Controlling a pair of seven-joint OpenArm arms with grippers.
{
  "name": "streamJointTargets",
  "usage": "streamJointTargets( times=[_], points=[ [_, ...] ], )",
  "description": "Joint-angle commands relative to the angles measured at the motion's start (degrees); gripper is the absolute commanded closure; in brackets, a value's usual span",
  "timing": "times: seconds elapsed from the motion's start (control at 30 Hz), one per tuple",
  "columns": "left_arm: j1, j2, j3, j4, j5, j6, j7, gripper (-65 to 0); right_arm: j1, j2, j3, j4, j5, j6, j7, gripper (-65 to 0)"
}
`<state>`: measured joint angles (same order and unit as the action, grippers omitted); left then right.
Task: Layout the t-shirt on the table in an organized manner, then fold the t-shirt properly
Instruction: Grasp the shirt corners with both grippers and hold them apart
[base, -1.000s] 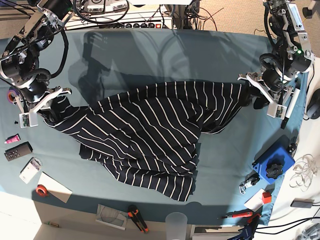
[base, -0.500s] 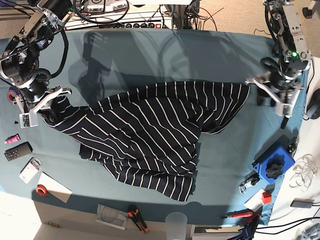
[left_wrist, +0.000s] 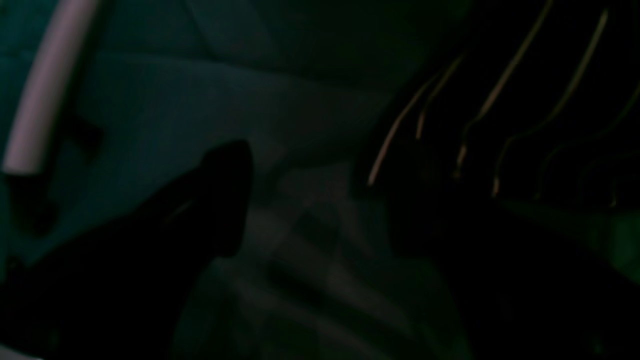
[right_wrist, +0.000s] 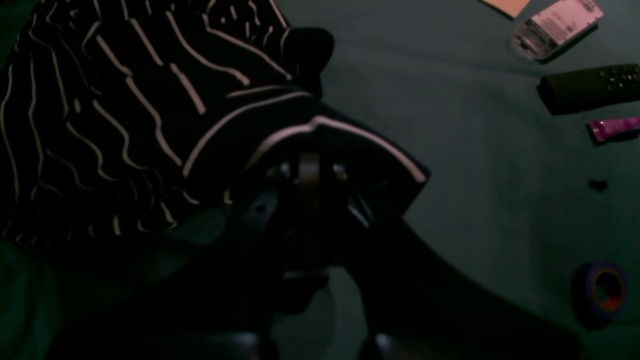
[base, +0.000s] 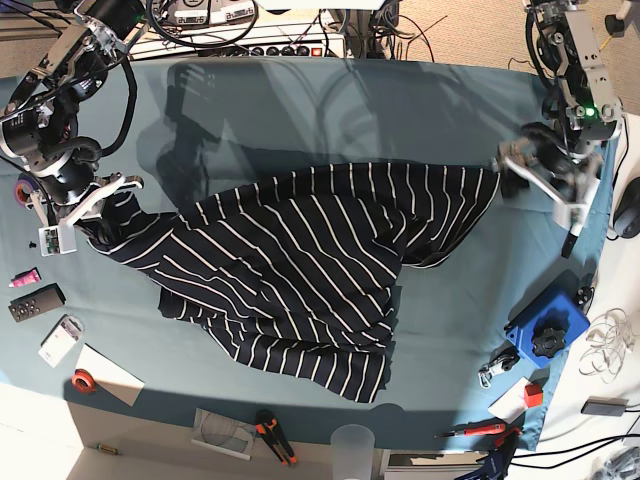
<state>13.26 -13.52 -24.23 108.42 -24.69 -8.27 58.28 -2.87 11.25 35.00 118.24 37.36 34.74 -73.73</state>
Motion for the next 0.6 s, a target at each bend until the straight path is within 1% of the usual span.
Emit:
streamJointTargets(
  times=[0.0,0.13,0.23,0.33,0.47,0.57],
  points=[
    [-0.9,-0.6,-0.3,-0.6,-0.3,-1.1,-0.9,-38.8,0.7,0.8,0.3,0.9,0.6,0.2,1.2,0.0],
    [-3.4,-0.6,-0.3,-7.0,-4.3,-5.4,-0.7,-38.8,0.7,0.8,0.3,0.9,0.5,0.2,1.2,0.0],
    [-5.7,-0.6,-0.3,-11.9,-7.2,-7.0,0.3,-38.8,0.7,0.8,0.3,0.9,0.5,0.2,1.2,0.0],
    [-7.6,-0.6,-0.3,-15.4,-9.7,-8.3,2.1,-38.8,0.7,0.9,0.3,0.9,0.5,0.2,1.0,0.0],
    [-8.7,-0.7,-0.3,-16.5,-14.0,-8.3,7.1,-38.8,0.7,0.9,0.3,0.9,0.5,0.5,1.0,0.0],
    [-8.7,-0.9,-0.3,-16.5,-17.7,-8.8,9.4,-38.8,0.7,0.8,0.3,0.9,0.5,0.9,1.0,0.0]
  ],
)
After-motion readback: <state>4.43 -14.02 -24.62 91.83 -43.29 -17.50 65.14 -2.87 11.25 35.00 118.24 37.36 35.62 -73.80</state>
